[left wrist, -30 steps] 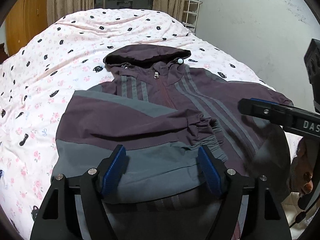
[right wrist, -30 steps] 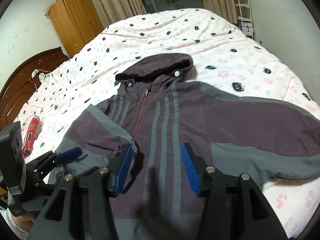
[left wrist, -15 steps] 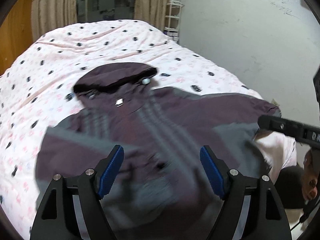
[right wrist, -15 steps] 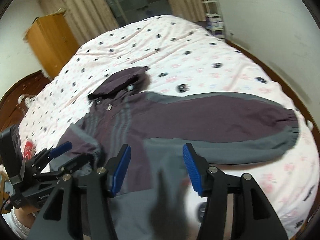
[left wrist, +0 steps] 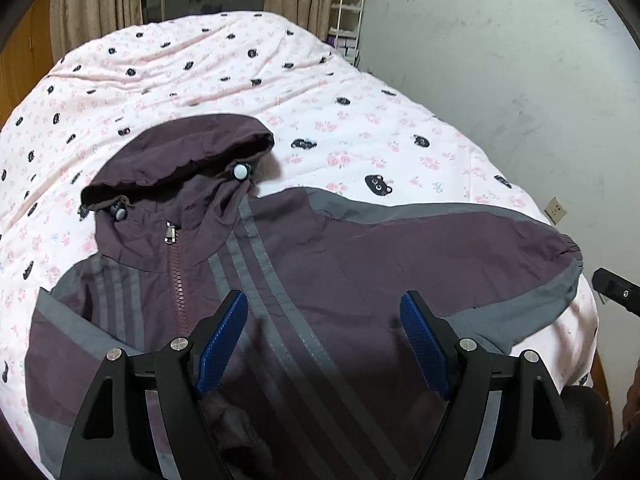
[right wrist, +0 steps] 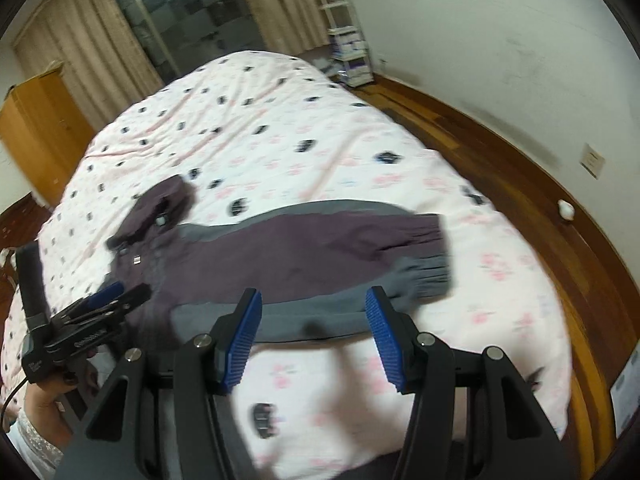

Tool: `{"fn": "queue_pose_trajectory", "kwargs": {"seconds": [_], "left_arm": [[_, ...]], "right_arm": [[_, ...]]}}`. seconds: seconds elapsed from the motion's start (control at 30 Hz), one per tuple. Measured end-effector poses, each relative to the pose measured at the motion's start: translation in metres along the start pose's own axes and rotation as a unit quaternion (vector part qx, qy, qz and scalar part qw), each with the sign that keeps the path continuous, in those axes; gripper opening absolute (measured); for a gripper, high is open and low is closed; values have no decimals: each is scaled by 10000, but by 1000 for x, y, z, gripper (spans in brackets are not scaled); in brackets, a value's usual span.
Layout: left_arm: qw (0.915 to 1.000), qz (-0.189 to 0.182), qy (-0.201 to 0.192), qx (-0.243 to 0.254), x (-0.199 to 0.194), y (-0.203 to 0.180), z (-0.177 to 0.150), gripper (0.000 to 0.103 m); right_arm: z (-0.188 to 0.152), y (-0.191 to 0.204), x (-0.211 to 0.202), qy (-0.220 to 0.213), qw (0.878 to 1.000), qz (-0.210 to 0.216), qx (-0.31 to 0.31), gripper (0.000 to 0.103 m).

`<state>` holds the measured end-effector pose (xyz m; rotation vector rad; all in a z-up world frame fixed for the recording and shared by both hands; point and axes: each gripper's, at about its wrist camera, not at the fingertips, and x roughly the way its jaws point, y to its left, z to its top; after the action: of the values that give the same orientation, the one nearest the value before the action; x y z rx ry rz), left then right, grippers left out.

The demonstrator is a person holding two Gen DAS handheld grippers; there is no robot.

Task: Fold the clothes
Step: 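Grasp the other grey sleeve cuff with the right gripper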

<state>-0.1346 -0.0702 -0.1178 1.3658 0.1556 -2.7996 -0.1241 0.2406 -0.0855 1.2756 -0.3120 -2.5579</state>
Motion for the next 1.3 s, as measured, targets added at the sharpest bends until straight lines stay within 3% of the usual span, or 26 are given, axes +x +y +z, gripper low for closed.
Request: {"fn": "queue_pose_trajectory", "kwargs": {"seconds": [0.4, 0.83, 0.9, 1.1, 1.3], "left_arm": [[9984, 42, 555, -49, 39, -9, -8, 75], [9981, 109, 605, 5, 51, -11, -13, 76], [9981, 119, 603, 7, 52, -11, -14, 76], [9981, 156, 592, 40, 53, -13, -15, 77], [9982, 168, 579, 40, 55, -14, -15, 78]], "right_arm": [[5, -67, 12, 267, 9969, -243, 705, 56], [3, -81, 46, 484, 9928, 250, 1069, 56], [4, -82, 49, 481, 9914, 361, 1166, 48], [9, -82, 48, 402, 9882, 592, 1357, 47], [7, -97, 49, 510, 9759, 940, 1900, 49]]}}
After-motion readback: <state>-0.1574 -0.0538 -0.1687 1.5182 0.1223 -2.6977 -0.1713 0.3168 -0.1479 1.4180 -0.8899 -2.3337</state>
